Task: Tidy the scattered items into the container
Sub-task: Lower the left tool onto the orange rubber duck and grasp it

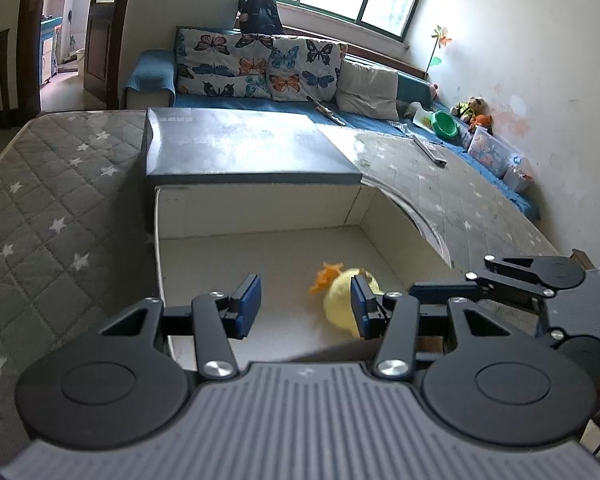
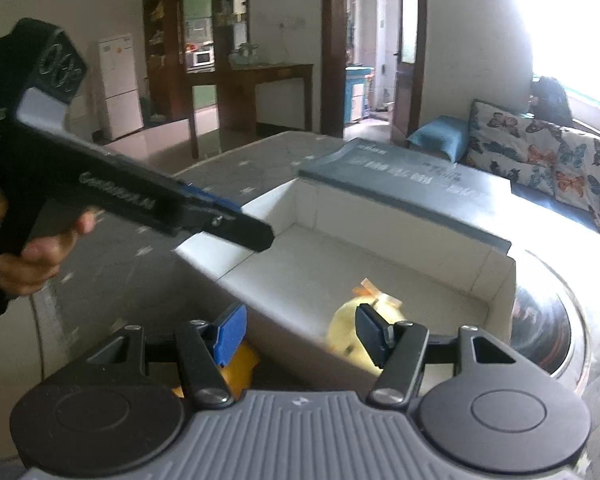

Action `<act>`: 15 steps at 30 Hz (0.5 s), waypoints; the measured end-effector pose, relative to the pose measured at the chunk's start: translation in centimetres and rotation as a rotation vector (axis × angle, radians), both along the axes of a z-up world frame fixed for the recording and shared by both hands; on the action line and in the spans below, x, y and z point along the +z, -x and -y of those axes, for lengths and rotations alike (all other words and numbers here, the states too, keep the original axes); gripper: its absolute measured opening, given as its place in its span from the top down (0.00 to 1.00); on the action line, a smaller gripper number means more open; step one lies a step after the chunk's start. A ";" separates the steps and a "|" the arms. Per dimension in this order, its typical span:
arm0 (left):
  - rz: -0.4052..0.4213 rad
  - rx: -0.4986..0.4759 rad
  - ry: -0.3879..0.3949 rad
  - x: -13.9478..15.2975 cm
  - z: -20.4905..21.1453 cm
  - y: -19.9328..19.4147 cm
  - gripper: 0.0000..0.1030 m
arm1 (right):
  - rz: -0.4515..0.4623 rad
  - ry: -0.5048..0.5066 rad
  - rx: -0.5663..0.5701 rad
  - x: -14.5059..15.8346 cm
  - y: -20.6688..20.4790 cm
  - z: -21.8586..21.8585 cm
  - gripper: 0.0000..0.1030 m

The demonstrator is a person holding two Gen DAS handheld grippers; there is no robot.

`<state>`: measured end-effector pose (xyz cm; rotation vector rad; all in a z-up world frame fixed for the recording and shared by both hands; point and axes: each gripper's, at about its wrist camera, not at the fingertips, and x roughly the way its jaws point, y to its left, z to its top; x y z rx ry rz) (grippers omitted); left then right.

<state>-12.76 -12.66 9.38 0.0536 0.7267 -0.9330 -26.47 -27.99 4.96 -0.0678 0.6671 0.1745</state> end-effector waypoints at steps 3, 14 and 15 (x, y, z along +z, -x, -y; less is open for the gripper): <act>-0.005 0.001 -0.005 -0.2 -0.7 0.9 0.52 | -0.022 -0.007 0.038 -0.1 1.9 -0.9 0.36; -0.017 -0.058 -0.073 -1.9 -1.2 4.2 0.52 | -0.096 0.012 0.138 -3.2 2.7 -4.4 0.34; -0.025 -0.052 -0.084 -2.2 -1.1 4.2 0.52 | -0.101 0.012 0.141 -3.6 2.4 -4.6 0.34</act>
